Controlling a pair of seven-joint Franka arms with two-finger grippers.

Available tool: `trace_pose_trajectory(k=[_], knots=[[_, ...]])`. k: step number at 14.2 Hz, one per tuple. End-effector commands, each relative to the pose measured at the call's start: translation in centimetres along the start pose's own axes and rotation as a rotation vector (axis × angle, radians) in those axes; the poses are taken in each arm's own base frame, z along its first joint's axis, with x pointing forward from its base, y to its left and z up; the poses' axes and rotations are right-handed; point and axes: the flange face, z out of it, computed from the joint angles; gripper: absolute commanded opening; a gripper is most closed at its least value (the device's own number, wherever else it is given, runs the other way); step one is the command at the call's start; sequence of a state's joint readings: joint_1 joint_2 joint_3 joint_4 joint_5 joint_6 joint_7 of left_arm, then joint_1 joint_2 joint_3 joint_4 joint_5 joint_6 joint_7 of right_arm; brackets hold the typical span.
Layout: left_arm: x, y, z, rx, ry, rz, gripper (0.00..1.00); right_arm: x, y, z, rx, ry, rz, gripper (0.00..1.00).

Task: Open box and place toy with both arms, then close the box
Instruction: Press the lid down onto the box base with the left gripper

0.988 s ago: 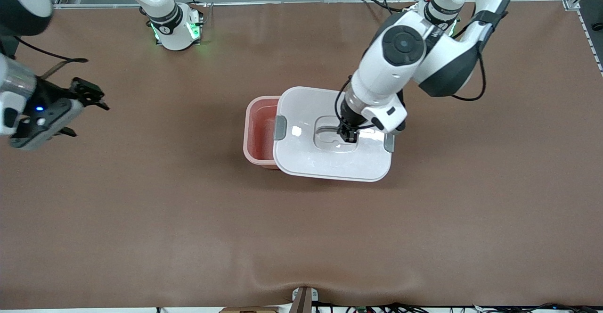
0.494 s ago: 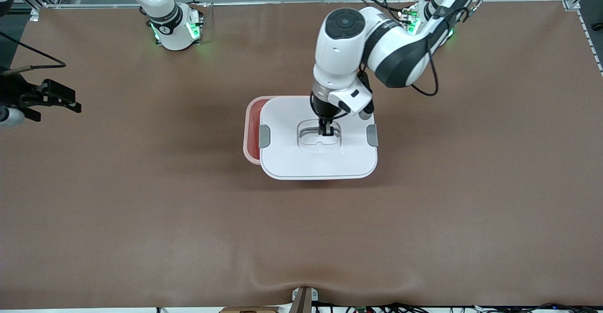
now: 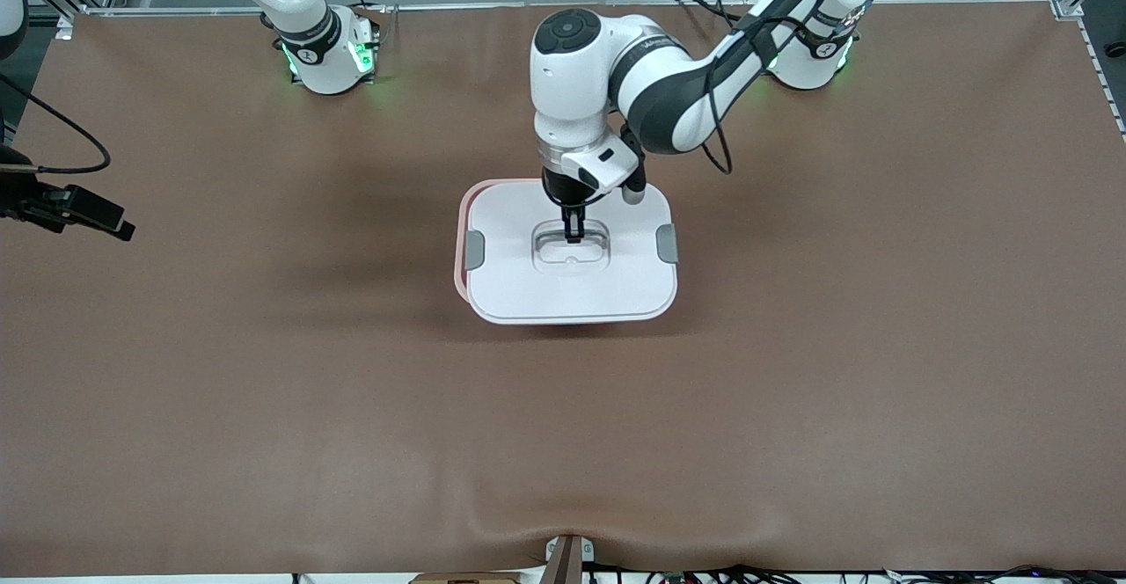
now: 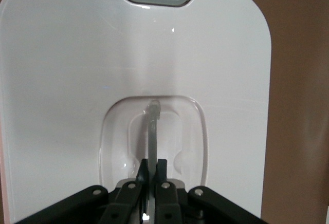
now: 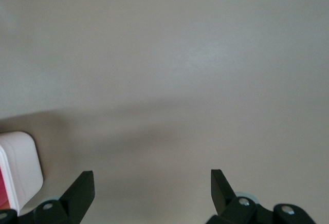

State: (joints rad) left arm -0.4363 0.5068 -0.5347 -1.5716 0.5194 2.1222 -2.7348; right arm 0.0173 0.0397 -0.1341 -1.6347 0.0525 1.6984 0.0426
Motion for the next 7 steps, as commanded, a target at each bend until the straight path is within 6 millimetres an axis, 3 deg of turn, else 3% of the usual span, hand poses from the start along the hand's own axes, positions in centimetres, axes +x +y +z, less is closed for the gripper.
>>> trace_pose_trajectory(k=[1, 7], knots=[[-1.3, -0.8, -0.3, -0.034, -0.006, -0.060, 0.00, -1.5, 1.2, -1.3, -0.034, 0.021, -0.013, 1.00], [-2.9, -2.9, 0.4, -0.070, 0.013, -0.065, 0.00, -1.8, 0.8, -2.5, -0.040, -0.002, -0.030, 1.00]])
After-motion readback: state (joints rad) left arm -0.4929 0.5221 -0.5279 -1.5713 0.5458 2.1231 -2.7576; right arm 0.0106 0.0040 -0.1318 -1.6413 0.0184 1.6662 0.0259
